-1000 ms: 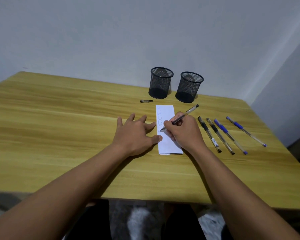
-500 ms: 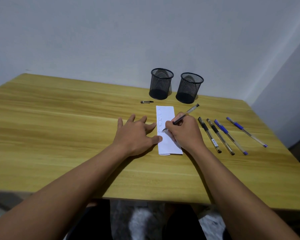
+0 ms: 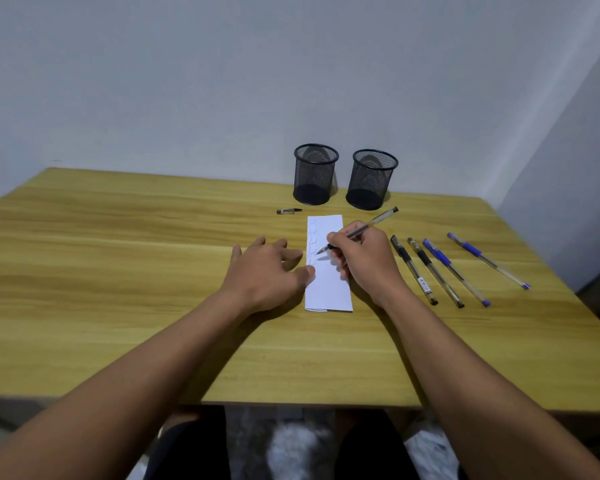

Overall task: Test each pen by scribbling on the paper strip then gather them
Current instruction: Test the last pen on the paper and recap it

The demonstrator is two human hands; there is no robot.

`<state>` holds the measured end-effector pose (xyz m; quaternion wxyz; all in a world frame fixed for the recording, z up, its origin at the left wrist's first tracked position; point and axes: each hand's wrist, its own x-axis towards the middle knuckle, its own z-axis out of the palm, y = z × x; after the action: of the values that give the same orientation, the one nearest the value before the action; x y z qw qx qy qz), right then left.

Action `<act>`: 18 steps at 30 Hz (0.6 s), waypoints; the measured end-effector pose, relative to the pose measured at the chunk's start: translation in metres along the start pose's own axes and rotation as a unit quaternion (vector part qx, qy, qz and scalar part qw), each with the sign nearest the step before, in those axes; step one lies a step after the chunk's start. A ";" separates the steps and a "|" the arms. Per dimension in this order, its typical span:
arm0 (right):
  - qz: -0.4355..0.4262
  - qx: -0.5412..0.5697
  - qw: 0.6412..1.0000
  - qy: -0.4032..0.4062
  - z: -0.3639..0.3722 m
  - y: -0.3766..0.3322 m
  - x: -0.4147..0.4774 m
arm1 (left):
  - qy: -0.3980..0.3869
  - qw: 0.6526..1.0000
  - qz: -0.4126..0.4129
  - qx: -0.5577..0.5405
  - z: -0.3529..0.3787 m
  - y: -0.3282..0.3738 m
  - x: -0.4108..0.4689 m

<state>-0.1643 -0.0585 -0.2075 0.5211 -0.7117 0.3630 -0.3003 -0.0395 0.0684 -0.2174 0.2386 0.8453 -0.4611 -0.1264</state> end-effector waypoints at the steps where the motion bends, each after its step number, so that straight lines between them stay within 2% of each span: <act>1: -0.001 0.002 1.000 -0.001 0.000 0.000 0.002 | 0.016 0.999 -0.009 -0.032 -0.003 0.000 0.001; 4: -0.010 -0.006 1.000 0.017 0.000 -0.001 0.009 | 0.091 0.989 -0.040 -0.113 -0.016 0.001 0.011; 7: -0.020 0.004 0.999 0.031 -0.002 -0.004 0.017 | 0.163 0.980 -0.049 -0.105 -0.024 -0.003 0.041; 11: -0.034 0.047 0.997 0.045 -0.004 -0.006 0.027 | 0.138 0.988 -0.038 -0.050 -0.023 -0.011 0.092; 15: -0.044 0.082 0.995 0.048 -0.009 -0.011 0.034 | 0.127 0.990 -0.022 0.066 -0.011 -0.018 0.119; 18: -0.035 0.112 0.992 0.042 -0.013 -0.020 0.039 | 0.157 0.987 -0.011 0.025 -0.010 -0.021 0.120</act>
<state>-0.1491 -0.0936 -0.1827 0.5708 -0.6480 0.3239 -0.3865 0.0456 -0.0196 -0.2191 0.2850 0.8654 -0.4119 0.0167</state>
